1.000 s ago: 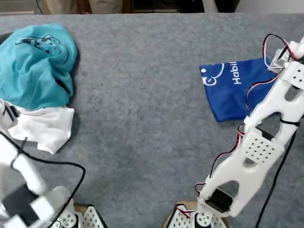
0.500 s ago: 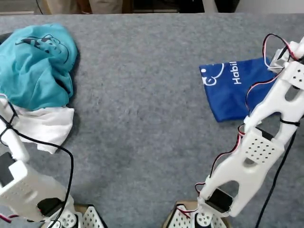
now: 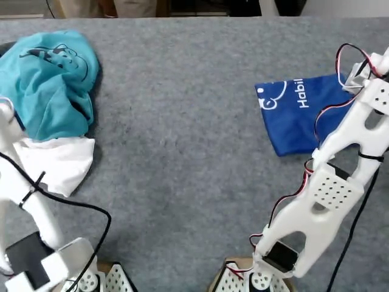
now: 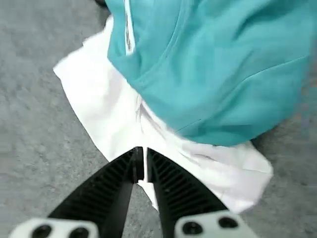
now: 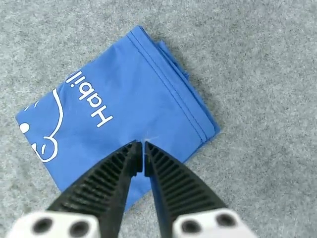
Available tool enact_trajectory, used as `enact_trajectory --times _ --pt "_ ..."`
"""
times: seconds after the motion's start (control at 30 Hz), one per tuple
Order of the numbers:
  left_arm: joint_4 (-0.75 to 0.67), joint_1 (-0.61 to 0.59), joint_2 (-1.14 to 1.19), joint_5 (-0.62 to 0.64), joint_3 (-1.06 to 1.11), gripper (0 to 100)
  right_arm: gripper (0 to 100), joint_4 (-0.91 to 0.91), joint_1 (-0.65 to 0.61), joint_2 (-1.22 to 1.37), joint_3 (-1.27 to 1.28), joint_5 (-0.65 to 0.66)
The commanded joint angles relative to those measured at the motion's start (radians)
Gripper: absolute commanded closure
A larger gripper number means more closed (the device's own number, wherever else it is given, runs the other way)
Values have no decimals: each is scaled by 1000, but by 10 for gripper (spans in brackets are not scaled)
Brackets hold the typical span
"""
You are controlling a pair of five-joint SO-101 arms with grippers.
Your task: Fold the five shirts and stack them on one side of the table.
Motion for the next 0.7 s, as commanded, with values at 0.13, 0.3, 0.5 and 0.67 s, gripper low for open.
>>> enact_trajectory --times 0.13,0.3,0.5,0.67 --pt "-470 -143 182 46 288 813 979 17 -19 -70 -36 5" --pt "-537 -91 308 48 270 817 979 17 -25 -70 -36 5" --pt "-341 -6 325 41 129 982 979 17 -35 -70 -38 5" --pt "54 6 245 46 -147 981 979 17 -36 -70 -38 5"
